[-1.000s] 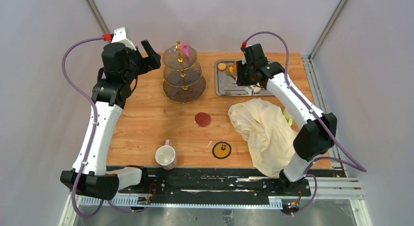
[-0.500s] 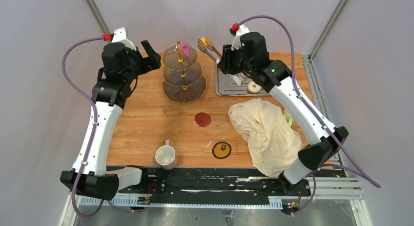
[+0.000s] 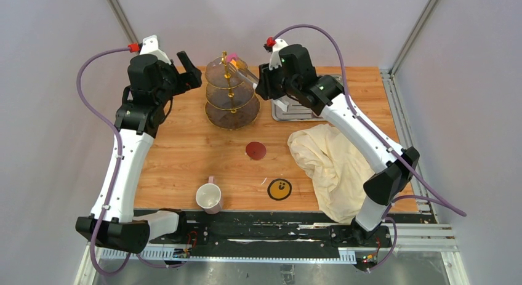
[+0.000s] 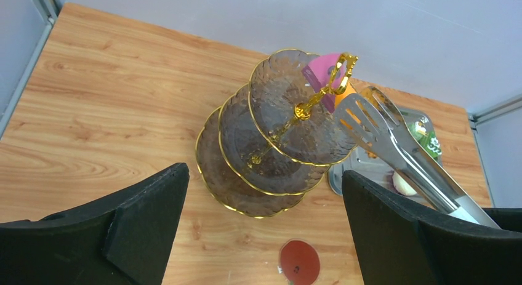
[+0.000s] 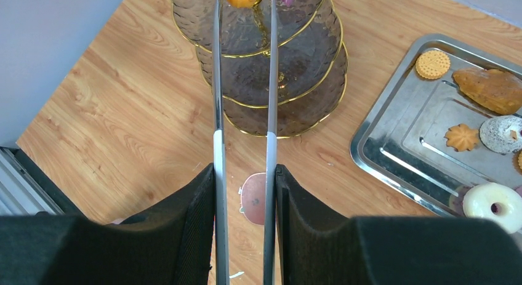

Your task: Serve the afternoon tea

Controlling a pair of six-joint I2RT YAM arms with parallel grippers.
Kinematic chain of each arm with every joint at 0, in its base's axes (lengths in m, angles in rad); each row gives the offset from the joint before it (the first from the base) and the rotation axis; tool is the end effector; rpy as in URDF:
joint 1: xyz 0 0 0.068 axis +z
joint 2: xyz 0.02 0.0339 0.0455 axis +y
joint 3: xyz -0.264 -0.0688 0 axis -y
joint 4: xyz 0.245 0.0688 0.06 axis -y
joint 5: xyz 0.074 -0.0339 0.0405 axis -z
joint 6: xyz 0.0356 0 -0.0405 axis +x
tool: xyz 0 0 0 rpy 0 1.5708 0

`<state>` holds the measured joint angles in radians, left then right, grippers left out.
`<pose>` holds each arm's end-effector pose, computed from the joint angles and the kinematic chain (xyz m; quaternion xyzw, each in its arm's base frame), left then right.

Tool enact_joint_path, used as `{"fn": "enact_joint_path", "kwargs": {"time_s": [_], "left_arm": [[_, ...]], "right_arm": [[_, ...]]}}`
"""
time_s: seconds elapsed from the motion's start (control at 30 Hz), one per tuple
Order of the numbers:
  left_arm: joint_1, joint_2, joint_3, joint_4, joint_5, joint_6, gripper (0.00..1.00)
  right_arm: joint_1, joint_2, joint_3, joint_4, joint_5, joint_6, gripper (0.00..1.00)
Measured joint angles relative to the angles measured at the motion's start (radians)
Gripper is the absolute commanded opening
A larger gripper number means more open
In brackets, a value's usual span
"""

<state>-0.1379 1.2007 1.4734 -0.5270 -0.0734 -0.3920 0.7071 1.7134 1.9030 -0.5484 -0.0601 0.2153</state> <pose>0.2483 -0.0318 0.4558 -0.1224 0.7813 -0.1321 0.5976 0.2946 0.2546 0.4415 -0.2166 0.7927 0.2755 0.4989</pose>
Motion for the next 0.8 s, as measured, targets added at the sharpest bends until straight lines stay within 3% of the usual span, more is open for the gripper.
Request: {"fn": "enact_joint_path", "kwargs": {"time_s": [0.17, 0.33, 0.53, 0.8], "left_arm": [[0.000, -0.001, 0.000, -0.002, -0.003, 0.003, 0.99], [0.000, -0.001, 0.000, -0.003, -0.004, 0.007, 0.99], [0.000, -0.001, 0.000, -0.003, -0.006, 0.007, 0.99], [0.000, -0.001, 0.000, -0.004, -0.006, 0.007, 1.00]], "right_arm": [[0.002, 0.012, 0.000, -0.003, 0.000, -0.001, 0.08], [0.002, 0.014, 0.000, -0.003, -0.001, -0.001, 0.26], [0.003, 0.015, 0.000, -0.003, 0.000, -0.001, 0.39], [0.008, 0.015, 0.000, -0.003, 0.000, -0.003, 0.43]]}}
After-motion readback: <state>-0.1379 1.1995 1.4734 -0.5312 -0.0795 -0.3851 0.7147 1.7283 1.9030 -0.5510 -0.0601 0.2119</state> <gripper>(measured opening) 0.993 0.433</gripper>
